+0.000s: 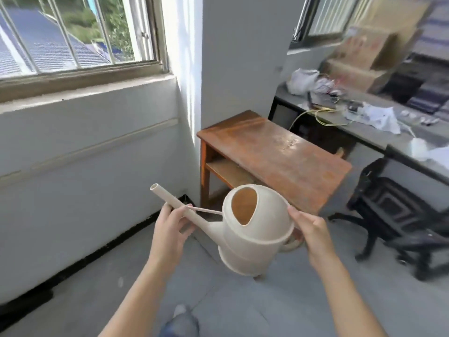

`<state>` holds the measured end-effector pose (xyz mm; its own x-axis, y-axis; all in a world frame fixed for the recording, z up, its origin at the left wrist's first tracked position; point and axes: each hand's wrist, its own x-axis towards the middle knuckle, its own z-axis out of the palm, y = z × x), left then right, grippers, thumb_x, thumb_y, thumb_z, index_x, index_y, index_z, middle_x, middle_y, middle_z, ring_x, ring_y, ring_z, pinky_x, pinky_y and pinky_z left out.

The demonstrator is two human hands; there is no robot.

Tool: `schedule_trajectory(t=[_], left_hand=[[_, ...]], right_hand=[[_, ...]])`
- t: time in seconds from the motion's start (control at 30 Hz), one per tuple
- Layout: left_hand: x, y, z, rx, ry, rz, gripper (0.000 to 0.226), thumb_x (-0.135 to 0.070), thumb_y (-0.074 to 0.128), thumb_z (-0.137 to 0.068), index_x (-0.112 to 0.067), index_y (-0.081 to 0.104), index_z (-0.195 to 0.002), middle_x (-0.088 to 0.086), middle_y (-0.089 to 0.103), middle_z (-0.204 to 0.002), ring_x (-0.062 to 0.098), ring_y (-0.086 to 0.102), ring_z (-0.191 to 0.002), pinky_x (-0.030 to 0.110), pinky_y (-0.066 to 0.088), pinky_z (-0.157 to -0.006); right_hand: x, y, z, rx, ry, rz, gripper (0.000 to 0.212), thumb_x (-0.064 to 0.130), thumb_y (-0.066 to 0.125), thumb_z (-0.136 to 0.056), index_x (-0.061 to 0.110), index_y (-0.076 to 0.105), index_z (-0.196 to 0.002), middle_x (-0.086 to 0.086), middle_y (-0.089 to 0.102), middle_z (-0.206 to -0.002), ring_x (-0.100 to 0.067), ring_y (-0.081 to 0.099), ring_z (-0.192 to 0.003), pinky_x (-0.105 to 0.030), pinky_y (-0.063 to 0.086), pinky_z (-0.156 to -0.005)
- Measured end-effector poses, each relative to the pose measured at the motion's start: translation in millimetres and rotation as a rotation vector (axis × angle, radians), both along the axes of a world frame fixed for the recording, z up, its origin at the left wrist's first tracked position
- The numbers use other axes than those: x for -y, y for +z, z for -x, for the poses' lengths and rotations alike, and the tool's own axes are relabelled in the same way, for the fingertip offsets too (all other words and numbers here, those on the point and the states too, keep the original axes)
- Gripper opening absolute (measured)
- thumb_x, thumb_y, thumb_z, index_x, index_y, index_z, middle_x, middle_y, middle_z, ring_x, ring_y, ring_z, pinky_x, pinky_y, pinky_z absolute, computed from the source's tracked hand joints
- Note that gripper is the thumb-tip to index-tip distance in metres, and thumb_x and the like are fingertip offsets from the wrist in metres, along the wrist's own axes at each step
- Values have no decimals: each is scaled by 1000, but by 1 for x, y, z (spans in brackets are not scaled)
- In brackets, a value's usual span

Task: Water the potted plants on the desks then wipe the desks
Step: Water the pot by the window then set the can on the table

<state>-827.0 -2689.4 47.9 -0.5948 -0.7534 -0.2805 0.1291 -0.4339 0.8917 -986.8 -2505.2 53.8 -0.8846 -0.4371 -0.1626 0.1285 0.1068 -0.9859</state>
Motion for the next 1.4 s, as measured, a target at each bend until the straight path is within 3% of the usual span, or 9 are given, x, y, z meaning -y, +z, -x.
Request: schedule_trajectory(t=[0.1, 0.23, 0.43, 0.57, 0.8, 0.93, 1.17, 1.3, 1.4], left_hand=[[-6, -5, 38, 67, -134, 39, 9, -9, 46, -89, -12, 54, -86, 7, 60, -94, 26, 58, -91, 39, 44, -86], [0, -8, 89, 99, -267, 32, 7, -12, 45, -91, -14, 52, -90, 4, 58, -97, 23, 59, -91, 41, 41, -88], [35, -22, 172, 99, -371, 0, 15, -15, 46, -92, -23, 57, -96, 3, 63, -104, 24, 60, -98, 42, 42, -91], [64, -26, 228, 64, -391, -6, 19, -13, 49, -91, -16, 57, -108, 9, 64, -106, 27, 61, -97, 34, 49, -82], [108, -30, 309, 23, -294, -22, 15, -10, 45, -92, -20, 57, -90, 6, 57, -94, 25, 56, -91, 34, 45, -85], [132, -35, 340, 34, -167, -36, 17, -9, 44, -93, -20, 54, -84, 5, 58, -91, 25, 57, -93, 36, 45, -90], [168, -40, 379, 48, 48, -24, 10, -12, 51, -88, -21, 53, -90, 4, 57, -96, 25, 56, -98, 36, 42, -93], [191, -45, 398, 90, 141, -29, 11, -16, 57, -80, -21, 52, -89, 2, 56, -95, 21, 56, -98, 31, 42, -86], [202, -49, 409, 101, 173, -34, 19, -24, 55, -68, -23, 52, -87, 0, 57, -95, 16, 56, -96, 28, 42, -82]], right_hand=[[-19, -4, 28, -4, -106, 4, 32, 30, 70, -74, 12, 67, -48, 6, 64, -49, -9, 57, -51, -22, 43, -55], [-28, -12, 68, -19, -199, -24, 32, 19, 60, -85, 14, 69, -54, 8, 66, -49, -3, 58, -49, -22, 43, -58], [-8, -20, 137, 6, -274, -65, 27, 22, 58, -85, 1, 69, -71, 2, 67, -57, -17, 58, -66, -28, 42, -65], [21, -22, 181, 40, -271, -75, 22, 21, 58, -85, 14, 71, -69, 5, 72, -69, -15, 62, -79, -30, 44, -73], [80, -19, 263, 79, -230, -92, 18, 19, 57, -87, 13, 69, -74, 3, 65, -78, -9, 58, -78, -30, 42, -80], [124, -22, 323, 48, -191, -112, 30, 19, 58, -86, -9, 67, -92, 4, 64, -64, -12, 55, -66, -21, 44, -62], [214, -22, 413, 30, 71, -142, 29, 26, 57, -88, 0, 68, -83, 2, 60, -70, -4, 52, -66, -9, 41, -54], [264, -30, 450, 29, 153, -184, 42, 29, 57, -88, -12, 65, -92, -3, 59, -73, -10, 51, -68, -19, 38, -61], [294, -35, 469, 24, 178, -204, 29, 27, 58, -88, 1, 68, -82, 1, 58, -68, -11, 52, -66, -21, 39, -59]])
